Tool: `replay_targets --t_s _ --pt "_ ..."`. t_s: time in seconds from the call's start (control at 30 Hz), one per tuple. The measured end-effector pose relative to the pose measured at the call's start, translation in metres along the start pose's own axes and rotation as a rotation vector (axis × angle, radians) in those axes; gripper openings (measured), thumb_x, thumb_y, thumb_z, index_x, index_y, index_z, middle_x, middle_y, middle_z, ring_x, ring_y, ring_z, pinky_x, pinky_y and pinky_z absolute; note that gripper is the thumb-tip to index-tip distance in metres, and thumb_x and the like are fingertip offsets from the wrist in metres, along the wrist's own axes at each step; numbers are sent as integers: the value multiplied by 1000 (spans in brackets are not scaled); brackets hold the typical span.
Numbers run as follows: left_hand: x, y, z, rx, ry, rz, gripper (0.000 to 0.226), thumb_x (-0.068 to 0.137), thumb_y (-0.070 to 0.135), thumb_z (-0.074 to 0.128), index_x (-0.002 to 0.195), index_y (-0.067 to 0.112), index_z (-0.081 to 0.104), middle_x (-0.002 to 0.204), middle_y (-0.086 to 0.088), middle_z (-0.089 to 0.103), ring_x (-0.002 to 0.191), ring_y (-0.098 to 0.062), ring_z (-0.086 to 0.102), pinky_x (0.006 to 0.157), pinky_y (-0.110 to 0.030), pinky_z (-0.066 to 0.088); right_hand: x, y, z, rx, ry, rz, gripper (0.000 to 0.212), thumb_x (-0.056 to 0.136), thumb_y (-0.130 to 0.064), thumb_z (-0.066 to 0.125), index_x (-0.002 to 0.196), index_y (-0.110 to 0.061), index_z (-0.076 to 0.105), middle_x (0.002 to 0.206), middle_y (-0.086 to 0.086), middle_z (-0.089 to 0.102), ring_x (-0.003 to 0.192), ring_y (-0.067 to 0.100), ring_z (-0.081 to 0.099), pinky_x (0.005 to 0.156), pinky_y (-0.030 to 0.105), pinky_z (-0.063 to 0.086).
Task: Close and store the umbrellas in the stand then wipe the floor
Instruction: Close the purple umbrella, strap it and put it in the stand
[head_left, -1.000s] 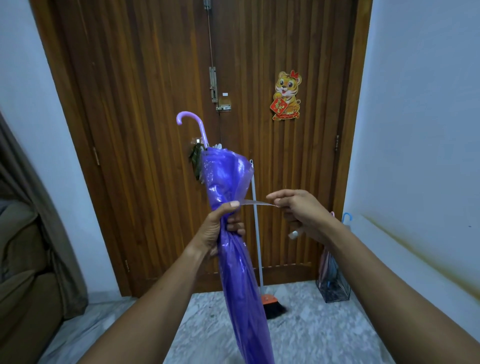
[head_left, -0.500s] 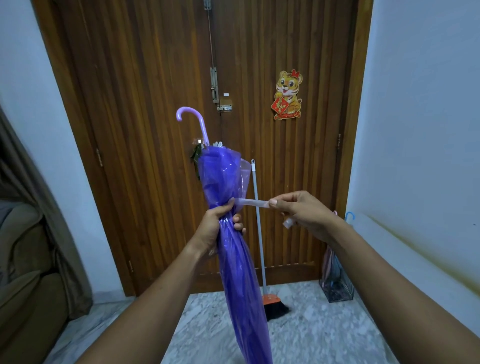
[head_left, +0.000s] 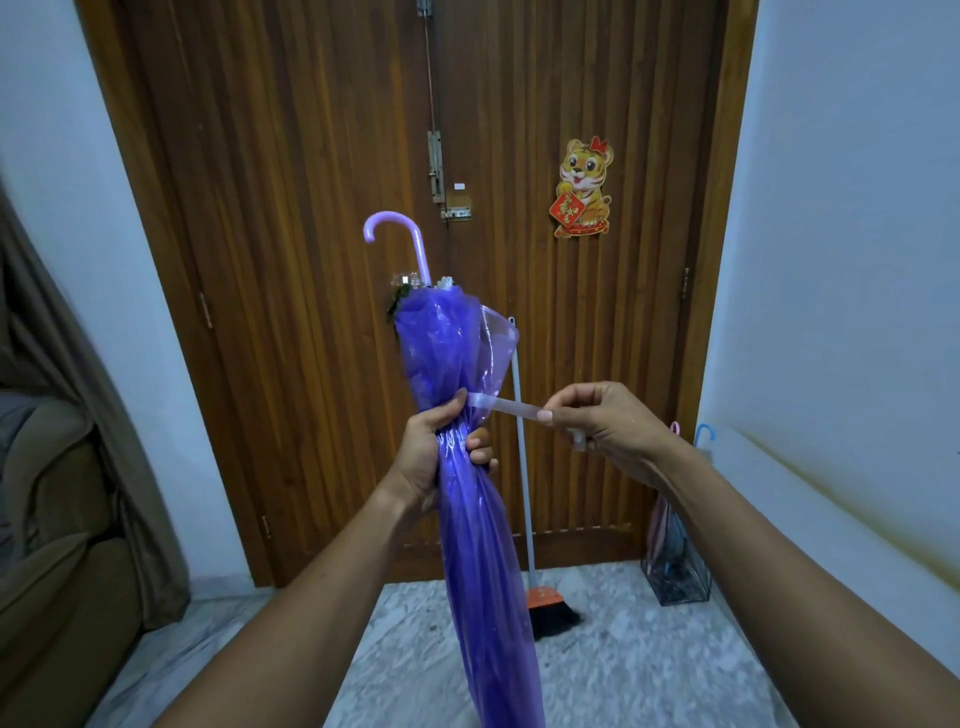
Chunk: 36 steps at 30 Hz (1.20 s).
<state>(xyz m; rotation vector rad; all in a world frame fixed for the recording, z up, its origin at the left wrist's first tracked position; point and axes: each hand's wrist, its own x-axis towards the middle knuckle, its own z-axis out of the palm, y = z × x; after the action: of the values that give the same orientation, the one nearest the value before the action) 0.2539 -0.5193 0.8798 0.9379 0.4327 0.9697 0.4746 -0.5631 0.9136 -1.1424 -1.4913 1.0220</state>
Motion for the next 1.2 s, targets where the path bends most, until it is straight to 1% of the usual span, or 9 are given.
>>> replay_targets --t_s 0.23,0.37,0.43,0.57,0.73,0.83,0.9,1.07,1.2 --pt "1 -7 25 11 -136 -43 44 91 46 54 75 5 57 51 -3 49 43 -15 51 58 -30 49 10 -3 11 73 8 5 25 72 -33 86 73 -19 65 59 -7 57 49 7 41 47 21 32" --pt "1 -11 37 16 -238 -76 53 91 50 48 68 4 56 49 -6 50 43 -21 53 62 -32 51 13 -6 12 194 -98 5 32 74 -24 81 103 -14 74 85 -4 72 71 9 56 63 24 42" --pt "2 -13 40 29 -321 -104 57 90 53 48 67 2 58 50 -9 54 46 -25 58 65 -34 53 12 -7 8 243 -178 -3 19 79 -20 76 98 -17 77 90 -1 72 83 13 61 77 31 46" --pt "3 -15 51 -64 -513 -155 48 86 49 65 90 1 60 67 -18 62 55 -31 66 71 -45 57 5 -9 6 408 -361 19 11 96 -3 51 98 -7 62 70 -2 70 66 8 69 68 26 56" --pt "10 -9 47 39 -615 -239 71 84 65 58 114 1 58 88 -25 70 77 -36 70 94 -59 43 4 -17 6 415 -383 -82 31 72 -20 86 100 -13 76 97 6 73 91 17 70 82 31 57" --pt "8 -3 40 233 -446 -159 70 89 64 50 133 9 55 101 -21 69 87 -32 69 95 -56 48 5 -24 2 277 -251 -111 23 75 -19 82 97 -15 76 99 5 72 95 21 66 88 36 52" --pt "6 -2 33 399 -184 28 54 96 57 47 123 13 63 100 -16 69 85 -27 68 87 -46 54 6 -27 1 133 -141 -135 26 80 -17 77 104 -10 71 102 5 74 97 22 68 88 36 53" --pt "0 -22 26 655 215 235 55 96 56 46 106 9 71 94 -8 76 81 -13 72 71 -23 53 8 -14 21 -1 121 -125 20 82 -18 80 97 -13 69 95 4 75 90 18 72 80 26 58" --pt "-3 -29 27 683 65 331 33 85 23 55 112 5 59 89 -8 66 75 -15 64 66 -23 52 9 -17 37 99 288 -64 25 83 -20 80 103 -7 72 97 5 77 89 16 74 59 14 53"
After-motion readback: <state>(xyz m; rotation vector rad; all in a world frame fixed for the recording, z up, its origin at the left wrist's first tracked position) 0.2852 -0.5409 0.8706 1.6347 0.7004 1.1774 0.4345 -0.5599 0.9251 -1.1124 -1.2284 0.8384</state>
